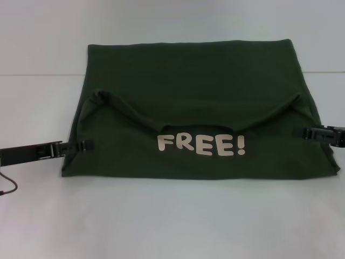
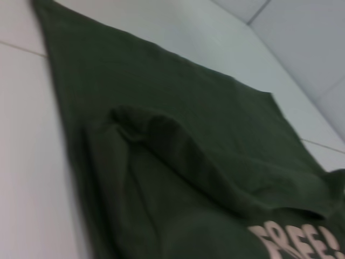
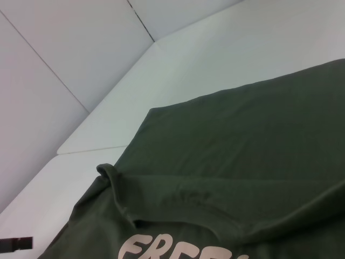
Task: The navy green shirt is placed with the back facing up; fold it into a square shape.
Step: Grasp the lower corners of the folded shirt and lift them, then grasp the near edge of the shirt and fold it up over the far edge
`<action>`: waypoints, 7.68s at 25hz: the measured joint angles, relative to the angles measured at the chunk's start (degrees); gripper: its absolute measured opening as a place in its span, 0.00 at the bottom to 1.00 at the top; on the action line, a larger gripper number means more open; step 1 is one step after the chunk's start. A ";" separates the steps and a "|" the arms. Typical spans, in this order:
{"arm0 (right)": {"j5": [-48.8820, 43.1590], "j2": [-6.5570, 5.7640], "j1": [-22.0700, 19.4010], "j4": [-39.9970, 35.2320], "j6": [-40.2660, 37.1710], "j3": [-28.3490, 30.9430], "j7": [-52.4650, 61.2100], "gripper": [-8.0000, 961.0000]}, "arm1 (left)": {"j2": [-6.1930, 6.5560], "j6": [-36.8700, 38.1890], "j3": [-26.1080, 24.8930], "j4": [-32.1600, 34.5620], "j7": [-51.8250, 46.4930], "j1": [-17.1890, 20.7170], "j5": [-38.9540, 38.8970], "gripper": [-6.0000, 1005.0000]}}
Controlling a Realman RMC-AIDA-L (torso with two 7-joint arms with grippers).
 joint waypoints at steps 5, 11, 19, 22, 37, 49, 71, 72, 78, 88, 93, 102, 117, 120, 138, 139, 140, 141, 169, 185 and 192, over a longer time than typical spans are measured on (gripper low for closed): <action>-0.04 0.00 -0.01 -0.18 0.02 -0.14 0.38 0.98 | 0.13 -3.85 1.11 -2.01 -0.59 -1.00 0.06 0.87; -0.07 -0.04 -0.04 -0.17 0.01 -0.15 0.44 0.98 | 0.06 -3.86 2.77 -2.52 -1.97 -0.98 0.19 0.87; -0.07 -0.06 -0.06 0.06 0.07 -0.58 0.35 0.98 | -0.10 -5.22 3.17 -2.16 -2.15 -0.53 1.61 0.87; -0.07 -0.01 0.11 0.14 0.08 -0.77 0.25 0.98 | -0.15 -5.65 3.04 -2.07 -2.01 -0.47 1.62 0.87; -0.06 0.00 0.72 0.24 0.68 -2.32 0.62 0.98 | -0.01 -4.36 3.60 -1.49 -3.66 -0.85 4.47 0.85; -0.06 0.00 1.11 0.23 1.32 -2.48 0.66 0.98 | 0.09 -2.54 4.29 -1.62 -4.93 -1.85 4.57 0.84; -0.08 0.11 1.35 -0.24 1.29 -2.52 0.99 0.98 | -0.67 -7.69 9.04 0.18 -5.93 -1.92 5.92 0.64; -0.28 -0.09 1.35 -0.33 1.28 -2.52 1.54 0.98 | -0.68 -7.74 9.17 0.12 -5.85 -1.99 5.92 0.62; -12.48 -2.92 2.87 -8.55 0.09 -3.20 22.07 0.98 | -0.65 -7.56 10.05 0.08 -5.61 -2.42 5.96 0.36; -27.93 -5.66 10.57 -11.48 -3.58 -6.08 36.85 0.98 | -0.59 -7.26 10.12 0.06 -5.55 -2.58 5.81 0.05; -29.14 -4.90 11.61 -7.33 -0.54 -8.22 36.73 0.98 | -0.59 -6.97 10.11 0.13 -5.65 -2.58 5.71 0.03; -29.01 -2.62 11.08 -5.99 1.45 -8.90 35.89 0.98 | -0.59 -6.79 9.98 0.20 -5.70 -2.47 5.51 0.03; -29.19 -1.47 10.73 -4.69 2.15 -9.11 34.88 0.95 | -0.68 -6.70 9.93 0.20 -5.81 -2.31 5.51 0.03; -29.20 -1.12 10.99 -4.67 2.71 -9.45 34.67 0.95 | -0.68 -6.63 9.94 0.20 -5.89 -2.31 5.51 0.03; -29.87 -1.41 10.57 -4.67 4.27 -11.80 34.82 0.82 | -0.68 -5.91 9.67 0.19 -5.97 -2.58 5.01 0.03; -30.16 -1.44 10.55 -4.65 4.32 -11.97 34.92 0.71 | -0.68 -5.88 9.67 0.19 -5.97 -2.58 4.90 0.03; -30.53 -1.44 10.55 -4.63 4.36 -12.00 34.95 0.67 | -0.68 -5.84 9.67 0.19 -5.98 -2.58 4.86 0.03; -30.53 -1.44 10.55 -4.63 4.36 -12.00 34.95 0.63 | -0.68 -5.84 9.67 0.19 -5.98 -2.58 4.86 0.03; -30.25 -5.65 11.56 -5.29 -15.55 -10.59 27.16 0.04 | 1.31 13.36 9.14 3.29 -10.41 -2.74 10.82 0.03; -36.67 -5.72 7.30 -5.55 -30.38 -10.94 15.21 0.04 | 1.50 35.49 9.22 4.79 -9.26 -1.89 24.70 0.03; -32.51 -5.58 7.34 -4.93 -30.64 -4.99 14.54 0.04 | 2.05 35.41 6.50 4.06 -7.10 -3.13 20.03 0.03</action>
